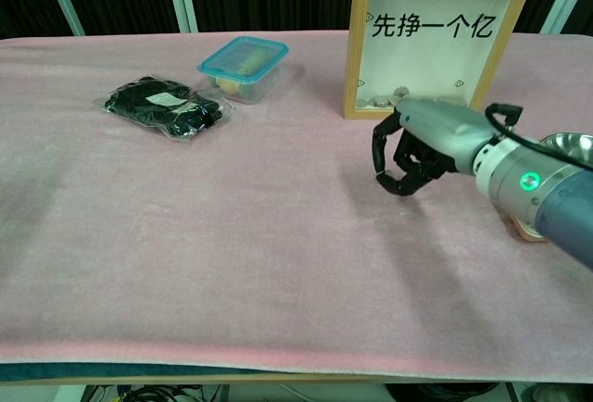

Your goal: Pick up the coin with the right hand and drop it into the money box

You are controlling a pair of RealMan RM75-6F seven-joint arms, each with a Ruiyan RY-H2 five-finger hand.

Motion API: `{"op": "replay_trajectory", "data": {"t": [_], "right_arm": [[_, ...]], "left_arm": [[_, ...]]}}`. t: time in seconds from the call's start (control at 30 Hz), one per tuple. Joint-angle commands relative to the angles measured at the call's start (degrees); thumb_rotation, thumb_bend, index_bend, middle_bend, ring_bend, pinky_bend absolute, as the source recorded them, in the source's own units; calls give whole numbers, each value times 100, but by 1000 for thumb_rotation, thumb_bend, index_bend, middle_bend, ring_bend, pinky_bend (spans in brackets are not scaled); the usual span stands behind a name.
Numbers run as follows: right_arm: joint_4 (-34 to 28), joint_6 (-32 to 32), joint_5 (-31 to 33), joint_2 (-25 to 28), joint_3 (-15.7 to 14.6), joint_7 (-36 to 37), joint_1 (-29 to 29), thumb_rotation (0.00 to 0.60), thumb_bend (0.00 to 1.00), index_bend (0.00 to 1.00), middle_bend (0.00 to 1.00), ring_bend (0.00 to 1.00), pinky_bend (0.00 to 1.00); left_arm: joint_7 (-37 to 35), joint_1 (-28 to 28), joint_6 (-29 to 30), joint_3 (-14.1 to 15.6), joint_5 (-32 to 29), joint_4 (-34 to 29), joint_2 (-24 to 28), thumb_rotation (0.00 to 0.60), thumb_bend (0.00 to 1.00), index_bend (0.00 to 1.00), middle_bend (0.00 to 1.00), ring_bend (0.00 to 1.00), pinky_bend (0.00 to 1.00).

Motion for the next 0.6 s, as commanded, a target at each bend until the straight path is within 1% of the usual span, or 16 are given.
{"op": "replay_trajectory", "data": {"t": [0.03,0.17,0.23,0.3,0.37,0.47,0.6], "right_arm": [[-552,-70,330,632,478,-323,195,600,431,650,921,984,1000],[-841,-269,928,1212,1003,-636,488,600,431,650,922,984,1000],[-911,-464,1442,1522,1297,-787,697,600,431,650,921,983,1000],[-914,-698,2095,1828,1603,-917,956,600,431,651,922,983,1000],[-876,-855,2551,2025,1768,-990,1163,600,431,656,922,983,1000],[-666,-1063,3090,2282,1898,-1140,1536,600,431,660,921,983,1000],[-289,-1379,3690,2500,1840,-1341,2012,600,432,660,921,983,1000]], "left_arm": [[-33,-4,-22,-13,-33,-10,10,600,403,100,45,32,0],[-74,-20,-81,-32,-105,-37,31,600,403,100,44,32,0],[-95,-25,-98,-47,-141,-62,41,600,403,100,44,32,0],[-94,-33,-112,-51,-151,-80,41,600,403,100,43,32,0],[-74,-39,-134,-42,-158,-87,39,600,403,100,42,32,0],[-10,-50,-170,-27,-182,-98,30,600,403,100,40,32,0],[42,-51,-180,-43,-254,-112,24,600,403,100,40,32,0]]}}
